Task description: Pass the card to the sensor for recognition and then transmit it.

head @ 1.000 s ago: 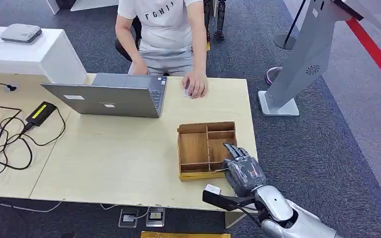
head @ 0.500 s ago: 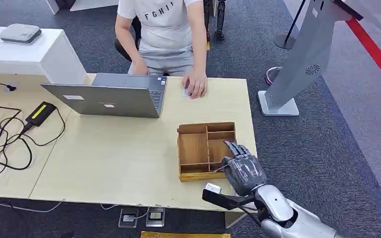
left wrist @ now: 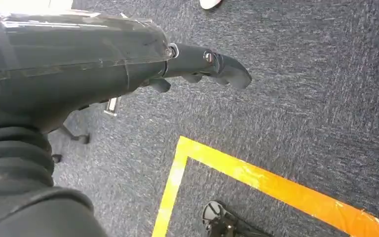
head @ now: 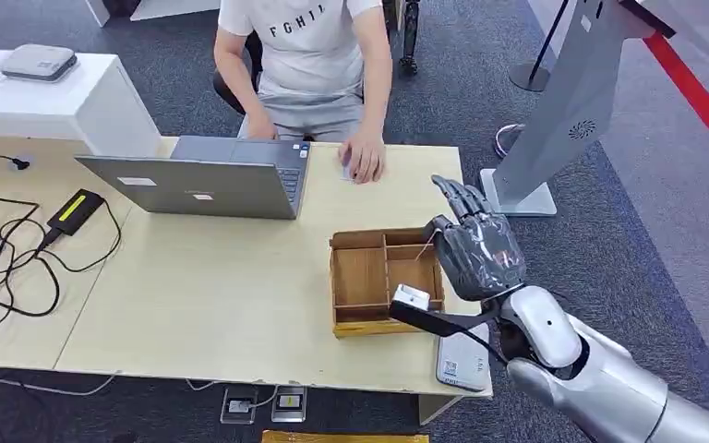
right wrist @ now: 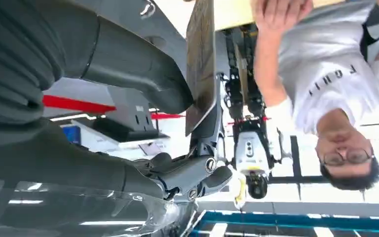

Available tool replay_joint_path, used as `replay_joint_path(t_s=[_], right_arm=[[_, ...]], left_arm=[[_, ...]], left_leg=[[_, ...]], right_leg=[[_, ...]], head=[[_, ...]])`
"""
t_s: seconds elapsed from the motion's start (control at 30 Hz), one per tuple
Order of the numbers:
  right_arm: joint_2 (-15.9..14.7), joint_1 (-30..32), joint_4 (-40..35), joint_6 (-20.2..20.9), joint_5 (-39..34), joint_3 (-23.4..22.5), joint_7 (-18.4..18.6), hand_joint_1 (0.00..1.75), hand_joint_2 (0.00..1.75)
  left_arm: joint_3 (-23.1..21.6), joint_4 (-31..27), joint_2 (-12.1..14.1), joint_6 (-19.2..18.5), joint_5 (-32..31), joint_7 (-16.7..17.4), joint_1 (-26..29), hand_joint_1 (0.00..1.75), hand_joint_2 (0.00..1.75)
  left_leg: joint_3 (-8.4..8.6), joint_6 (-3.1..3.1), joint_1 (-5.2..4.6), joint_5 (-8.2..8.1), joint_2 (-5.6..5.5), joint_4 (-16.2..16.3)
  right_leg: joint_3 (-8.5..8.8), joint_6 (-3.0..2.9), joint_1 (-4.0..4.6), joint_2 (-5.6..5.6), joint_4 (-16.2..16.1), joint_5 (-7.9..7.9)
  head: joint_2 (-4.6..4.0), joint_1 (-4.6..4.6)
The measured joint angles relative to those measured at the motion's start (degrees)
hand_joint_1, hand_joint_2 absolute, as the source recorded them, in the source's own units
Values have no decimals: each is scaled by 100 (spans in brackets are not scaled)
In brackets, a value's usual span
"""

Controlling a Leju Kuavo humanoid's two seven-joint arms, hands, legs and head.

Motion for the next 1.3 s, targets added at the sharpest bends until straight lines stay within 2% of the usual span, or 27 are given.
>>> replay_joint_path(t_s=[0.33,0.43,0.53,0.63,0.87,1.07,1.3], right_arm=[[44,-299,-201,79,142,-41,-238,175,175],[159,-438,-144,245,199,-26,-356,175,175],[429,-665,180,313,275,-2,-575,175,175],[828,-820,708,321,415,20,-745,175,175],[1589,-1165,1853,479,789,22,-785,175,175],[1952,-1347,2438,514,837,22,-778,175,175],[2234,-1434,2864,542,1003,22,-743,175,175]], left_arm=[[0,0,-4,-2,-9,0,-2,0,0],[0,0,-4,-22,-35,-2,-5,0,0],[0,0,-4,-105,-57,-20,-12,0,0],[-2,0,-2,-176,-92,-52,-25,0,0],[-2,0,-4,-278,-109,-70,-29,0,0],[0,0,-4,-282,-109,-72,-26,0,0],[-2,0,-2,-308,-107,-72,-24,0,0]], left_leg=[[-2,0,0,0,0,-1],[-6,0,0,0,1,-1],[-5,0,2,0,3,-2],[-5,-2,6,1,0,-2],[-7,-2,7,4,-2,-2],[-7,-2,6,4,-3,-1],[-5,-2,6,4,-2,-1]], right_leg=[[3,0,0,-1,1,0],[3,0,0,0,3,0],[3,0,1,2,4,0],[3,0,6,-2,5,0],[1,-1,6,-4,7,0],[1,-1,6,-6,4,0],[0,-1,6,-2,4,0]], head=[[0,0],[0,0],[0,0],[0,-4],[0,0],[0,0],[0,0]])
